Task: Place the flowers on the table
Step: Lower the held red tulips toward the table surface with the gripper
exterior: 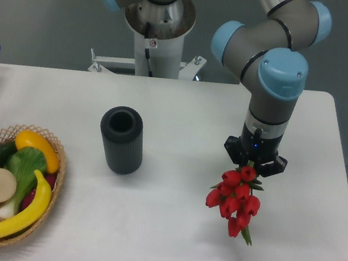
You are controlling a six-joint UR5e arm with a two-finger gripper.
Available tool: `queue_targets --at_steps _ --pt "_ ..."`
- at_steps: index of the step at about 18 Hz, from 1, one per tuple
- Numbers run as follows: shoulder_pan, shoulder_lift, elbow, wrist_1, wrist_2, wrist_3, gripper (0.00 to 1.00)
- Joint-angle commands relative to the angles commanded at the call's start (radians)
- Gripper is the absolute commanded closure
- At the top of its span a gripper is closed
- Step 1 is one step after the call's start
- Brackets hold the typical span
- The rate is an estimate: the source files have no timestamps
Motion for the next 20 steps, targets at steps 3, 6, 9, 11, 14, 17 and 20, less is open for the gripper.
queue_targets --at_steps 3,6,9,11,14,17,20 --pt "-0.014 -0.02 0.005 0.002 0.015 0.0 0.93" --pt "-0.02 -0.025 -0.009 0.003 0.019 -0.009 0.91" --pt "-0.02 -0.028 -0.02 0.003 0.019 -0.009 0.89" --pt "-0.02 -0.04 -0.02 0.003 0.022 -0.011 0.88" --pt "-0.032 -0.061 -0.018 0.003 0.022 -0.012 0.83" --pt "-0.034 -0.069 -0.015 0.002 0.022 -0.017 0.66" --pt "-0.037 -0.075 -0.018 0.002 0.015 -0.018 0.18"
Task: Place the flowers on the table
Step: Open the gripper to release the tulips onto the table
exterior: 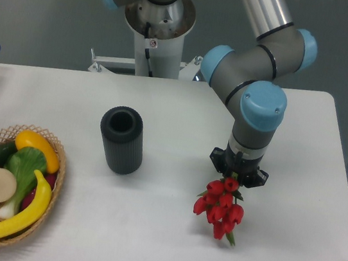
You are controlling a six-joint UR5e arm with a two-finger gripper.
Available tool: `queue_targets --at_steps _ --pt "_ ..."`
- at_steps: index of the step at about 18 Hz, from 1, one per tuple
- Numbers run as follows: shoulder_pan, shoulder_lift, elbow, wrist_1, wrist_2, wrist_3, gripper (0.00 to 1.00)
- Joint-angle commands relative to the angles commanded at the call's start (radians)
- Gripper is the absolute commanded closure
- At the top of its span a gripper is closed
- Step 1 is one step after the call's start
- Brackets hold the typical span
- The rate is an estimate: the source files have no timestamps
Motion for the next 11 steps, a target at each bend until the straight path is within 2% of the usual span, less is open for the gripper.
queue_targets --at_steps 1,4,7,11 --pt "0.0 -0.002 -0.002 0.002 0.003 0.0 0.0" --pt "-0.005 0.008 -0.015 0.008 0.0 0.002 0.0" --pt "-0.002 0.021 -0.043 0.06 0.002 0.003 0.0" --pt "0.026 0.092 -0.107 0.089 0.003 0.009 0.0"
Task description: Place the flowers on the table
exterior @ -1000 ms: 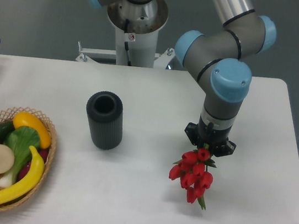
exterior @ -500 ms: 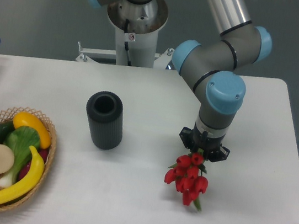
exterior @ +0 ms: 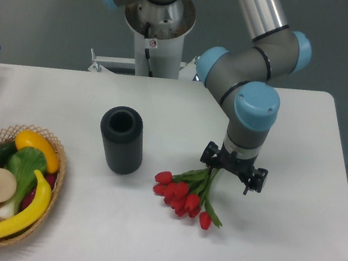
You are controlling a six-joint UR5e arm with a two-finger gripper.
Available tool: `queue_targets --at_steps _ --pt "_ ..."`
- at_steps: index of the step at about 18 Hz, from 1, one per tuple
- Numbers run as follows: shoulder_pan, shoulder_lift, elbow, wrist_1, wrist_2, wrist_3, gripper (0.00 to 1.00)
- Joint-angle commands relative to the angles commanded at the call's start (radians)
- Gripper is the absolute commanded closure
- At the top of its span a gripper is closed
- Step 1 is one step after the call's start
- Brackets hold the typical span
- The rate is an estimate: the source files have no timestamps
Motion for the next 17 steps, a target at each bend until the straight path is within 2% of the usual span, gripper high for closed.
queue_targets --at_steps 2,4,12,14,17 --pt "0.051 0.034 -0.038 0.003 -0.002 0.015 0.0" --pt "0.057 0.058 -0.06 0.0 0.0 0.07 0.0" --pt "0.063 0.065 -0.023 -0.024 0.024 0.094 0.0" --pt "0.071 0.065 0.0 -0.078 0.026 0.133 0.0" --pt "0.083 0.062 0.075 -0.196 0.026 0.164 0.0"
